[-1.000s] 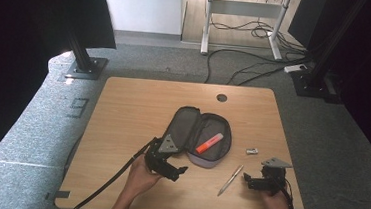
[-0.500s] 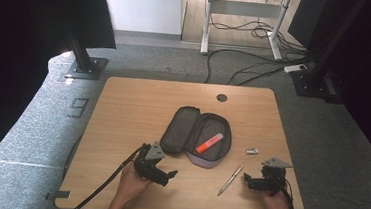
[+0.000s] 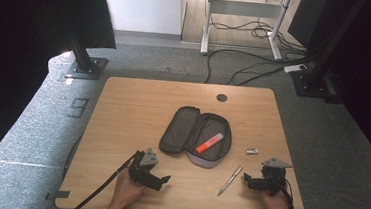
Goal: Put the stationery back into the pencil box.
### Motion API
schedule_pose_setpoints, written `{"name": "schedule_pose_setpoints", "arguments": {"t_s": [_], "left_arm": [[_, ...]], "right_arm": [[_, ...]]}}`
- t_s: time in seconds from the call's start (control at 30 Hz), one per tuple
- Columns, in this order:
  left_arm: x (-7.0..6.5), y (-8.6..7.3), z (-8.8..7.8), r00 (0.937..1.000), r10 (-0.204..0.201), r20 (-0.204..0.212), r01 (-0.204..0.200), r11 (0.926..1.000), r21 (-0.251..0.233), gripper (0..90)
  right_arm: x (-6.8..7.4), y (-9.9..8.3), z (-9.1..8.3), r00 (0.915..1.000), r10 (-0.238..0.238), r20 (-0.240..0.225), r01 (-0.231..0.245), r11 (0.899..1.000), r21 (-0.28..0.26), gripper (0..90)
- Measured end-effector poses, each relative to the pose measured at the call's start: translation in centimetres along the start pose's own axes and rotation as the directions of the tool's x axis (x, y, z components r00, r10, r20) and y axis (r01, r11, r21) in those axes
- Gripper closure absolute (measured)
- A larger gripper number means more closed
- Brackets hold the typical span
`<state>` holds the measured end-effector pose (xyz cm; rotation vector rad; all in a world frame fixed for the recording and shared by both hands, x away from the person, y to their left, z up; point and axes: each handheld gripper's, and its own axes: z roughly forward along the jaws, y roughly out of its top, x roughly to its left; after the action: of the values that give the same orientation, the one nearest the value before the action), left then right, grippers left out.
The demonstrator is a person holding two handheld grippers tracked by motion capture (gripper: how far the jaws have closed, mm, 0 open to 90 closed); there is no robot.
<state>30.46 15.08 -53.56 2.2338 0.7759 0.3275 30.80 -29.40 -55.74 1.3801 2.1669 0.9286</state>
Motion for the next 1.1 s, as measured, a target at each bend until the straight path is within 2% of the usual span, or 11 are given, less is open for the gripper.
{"name": "schedule_pose_setpoints", "arguments": {"t_s": [0.1,0.27,0.33,0.43,0.5,0.57,0.8,0.97,1.1], "left_arm": [[0.28,-0.81,0.63,1.0000,-0.009,0.002,0.009,0.9999,0.014,0.0],[0.42,-0.90,0.66,0.9998,-0.014,0.010,0.014,0.9998,0.015,0.0],[0.51,-0.88,0.72,0.9997,-0.017,0.016,0.016,0.9994,0.031,0.0],[0.79,-0.85,0.97,0.9983,-0.048,0.033,0.046,0.9969,0.064,0.0],[0.75,-0.83,0.98,0.9985,-0.045,0.030,0.043,0.9969,0.066,0.0],[0.32,-0.75,1.13,0.9998,-0.018,-0.010,0.019,0.9965,0.081,0.5],[0.31,-0.72,1.17,0.9997,-0.021,-0.012,0.022,0.9964,0.081,0.4],[0.31,-0.72,1.17,0.9997,-0.021,-0.012,0.022,0.9964,0.081,0.4],[0.32,-0.72,1.17,0.9997,-0.021,-0.012,0.022,0.9964,0.082,0.5]], "right_arm": [[0.00,0.00,0.00,1.0000,0.000,0.000,0.000,1.000,0.000,0.0],[0.01,0.00,0.01,1.0000,-0.001,-0.001,0.001,1.000,0.000,0.0],[0.01,0.00,0.01,1.0000,-0.002,-0.001,0.002,1.000,0.001,0.0],[0.01,0.00,0.01,1.0000,-0.001,-0.001,0.001,1.000,0.001,0.0],[0.01,0.00,0.01,1.0000,-0.002,-0.001,0.002,1.000,0.001,0.0],[0.01,0.00,0.00,1.0000,-0.001,-0.002,0.001,1.000,0.001,0.0],[-0.18,-0.04,-0.11,1.0000,0.009,-0.002,-0.009,1.000,-0.011,2.7],[-0.49,0.17,-0.23,0.9993,0.030,-0.022,-0.030,1.000,-0.006,3.2],[-0.60,0.67,-0.50,0.9995,0.025,-0.019,-0.025,1.000,-0.013,4.7]]}}
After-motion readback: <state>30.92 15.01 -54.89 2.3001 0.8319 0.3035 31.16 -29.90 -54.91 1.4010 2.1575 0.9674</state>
